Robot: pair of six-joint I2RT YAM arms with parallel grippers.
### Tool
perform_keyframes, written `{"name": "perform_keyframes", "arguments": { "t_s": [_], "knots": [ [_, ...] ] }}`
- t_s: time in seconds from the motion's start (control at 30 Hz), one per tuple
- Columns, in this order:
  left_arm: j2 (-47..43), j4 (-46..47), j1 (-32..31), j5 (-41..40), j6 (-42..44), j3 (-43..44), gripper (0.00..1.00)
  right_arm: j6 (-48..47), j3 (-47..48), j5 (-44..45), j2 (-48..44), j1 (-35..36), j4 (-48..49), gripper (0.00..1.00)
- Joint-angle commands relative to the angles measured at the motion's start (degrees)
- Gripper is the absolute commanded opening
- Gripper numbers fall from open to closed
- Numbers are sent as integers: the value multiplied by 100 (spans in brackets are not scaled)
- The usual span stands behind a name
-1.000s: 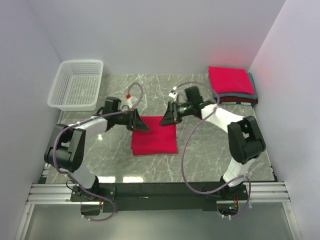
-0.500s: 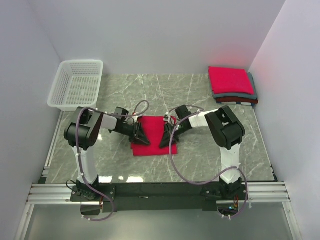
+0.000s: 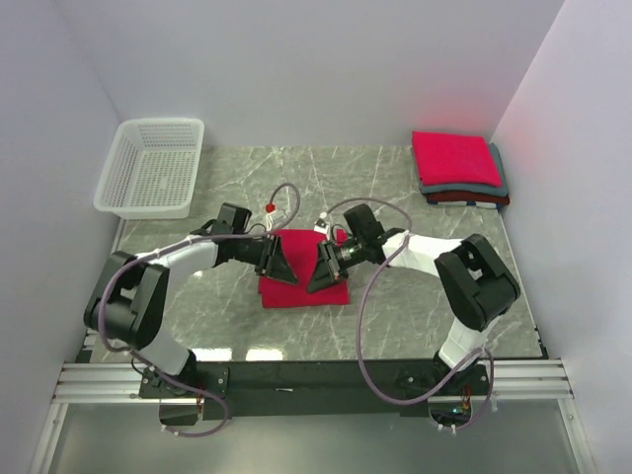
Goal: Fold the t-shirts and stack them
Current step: Fold the tshirt
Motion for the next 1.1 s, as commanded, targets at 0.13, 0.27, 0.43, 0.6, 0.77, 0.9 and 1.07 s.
{"name": "perform_keyframes", "arguments": {
  "t_s": [0.13,0.27,0.43,0.6,0.77,0.9,1.07],
  "knots": [
    [1512,-608,89,97,816,-192,33,5,-289,-89,927,1,537,21],
    [2216,-889,553,-114,1082,19,32,-399,-263,8,1393,-315,64,20],
    [2664,-1136,845,-754,968,203,35,-908,-298,201,1535,-763,-447,20],
    [2185,-2126,977,-300,1599,695,39,-1479,-193,228,842,-826,-1124,18],
    [1015,-2457,994,105,2184,1293,41,-1114,62,96,-283,-826,-724,20],
    [924,-366,767,80,250,1162,40,80,413,219,-49,-765,403,23],
    [1645,1472,362,-341,-1184,1162,36,1005,959,157,1127,-738,1386,22]
  ]
}}
